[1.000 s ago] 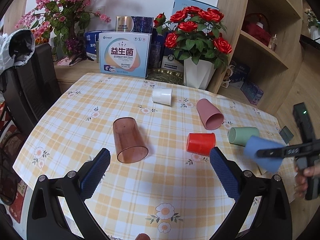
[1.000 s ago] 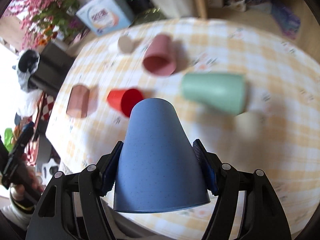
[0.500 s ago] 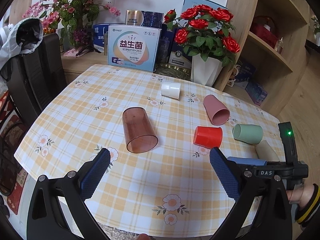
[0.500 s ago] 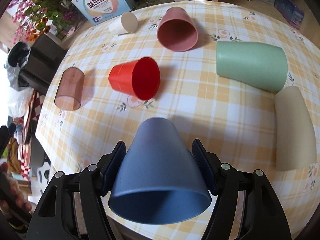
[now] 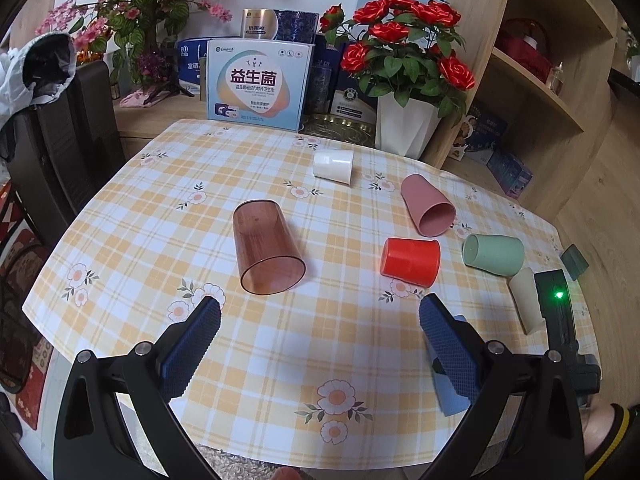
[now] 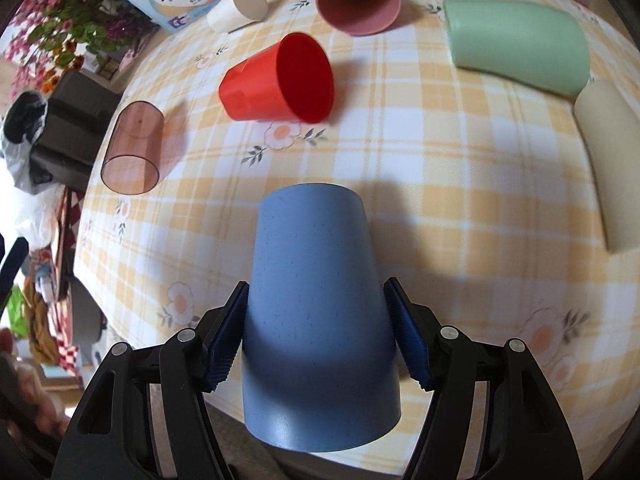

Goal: Flip cup upside down
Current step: 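Rotate the held blue cup with the right gripper, rim facing down, then pass the blue cup from the right gripper into the left gripper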

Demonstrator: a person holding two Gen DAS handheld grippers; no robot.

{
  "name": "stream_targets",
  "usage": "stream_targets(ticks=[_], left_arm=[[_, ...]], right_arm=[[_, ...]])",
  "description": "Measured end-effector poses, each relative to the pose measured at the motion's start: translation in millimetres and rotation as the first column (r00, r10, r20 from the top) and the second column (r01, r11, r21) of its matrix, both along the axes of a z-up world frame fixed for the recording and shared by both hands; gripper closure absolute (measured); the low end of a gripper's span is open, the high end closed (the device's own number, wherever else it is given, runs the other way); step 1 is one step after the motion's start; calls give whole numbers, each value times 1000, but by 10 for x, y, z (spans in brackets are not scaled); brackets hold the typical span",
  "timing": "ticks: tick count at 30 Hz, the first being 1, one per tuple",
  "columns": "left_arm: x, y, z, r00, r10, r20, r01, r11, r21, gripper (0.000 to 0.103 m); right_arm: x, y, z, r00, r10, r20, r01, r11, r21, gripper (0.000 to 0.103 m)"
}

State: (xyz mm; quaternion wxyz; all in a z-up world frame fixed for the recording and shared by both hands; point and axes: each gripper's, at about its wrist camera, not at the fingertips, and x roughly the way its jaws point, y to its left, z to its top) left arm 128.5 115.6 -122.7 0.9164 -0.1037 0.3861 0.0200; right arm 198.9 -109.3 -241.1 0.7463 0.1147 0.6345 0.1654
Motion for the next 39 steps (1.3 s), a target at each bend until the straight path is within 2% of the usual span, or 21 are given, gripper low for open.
stream_targets(ticks=[7, 13, 19, 21, 24, 26, 27, 28, 30, 33, 39], left_arm=[[3, 38, -34, 1000, 14, -13, -14, 1000, -9, 6], [4, 32, -56, 1000, 14, -25, -14, 1000, -6, 6], [5, 30, -60, 1000, 11, -25, -11, 1000, -7, 6], [-3, 25, -57, 1000, 8, -25, -8, 1000, -9, 6], [-7, 4, -45, 999, 7, -33, -8, 1000, -15, 6], [-6, -16, -37, 999, 5, -36, -6, 1000, -17, 6], [-3, -35, -26, 999, 3, -38, -4, 1000, -17, 6], [-1, -57, -19, 999, -2, -39, 1, 1000, -17, 6], [0, -111, 0, 999, -14, -38, 13, 1000, -16, 6], [7, -209, 27, 999, -38, -24, 38, 999, -17, 6], [77, -457, 35, 996, -85, -29, 84, 996, -10, 6]], right_arm=[[-55, 105, -25, 1000, -17, -18, 17, 1000, 15, 38], [-57, 139, -15, 1000, -1, -9, 1, 1000, -3, 37], [-45, 73, 32, 1000, -6, 10, 6, 1000, 25, 37], [-54, 31, 72, 999, -17, 33, 16, 999, 30, 31], [-87, -73, 167, 996, -37, 78, 30, 996, 85, 30], [-105, -144, 249, 991, -47, 123, 38, 996, 75, 29], [-118, -177, 284, 989, -49, 138, 39, 997, 73, 18], [-141, -235, 341, 985, -55, 166, 44, 996, 71, 14], [-176, -318, 427, 976, -56, 210, 45, 997, 58, 14], [-237, -428, 537, 963, -37, 267, 42, 999, -14, 14], [-435, -836, 672, 939, -79, 334, 67, 997, 48, 14]])
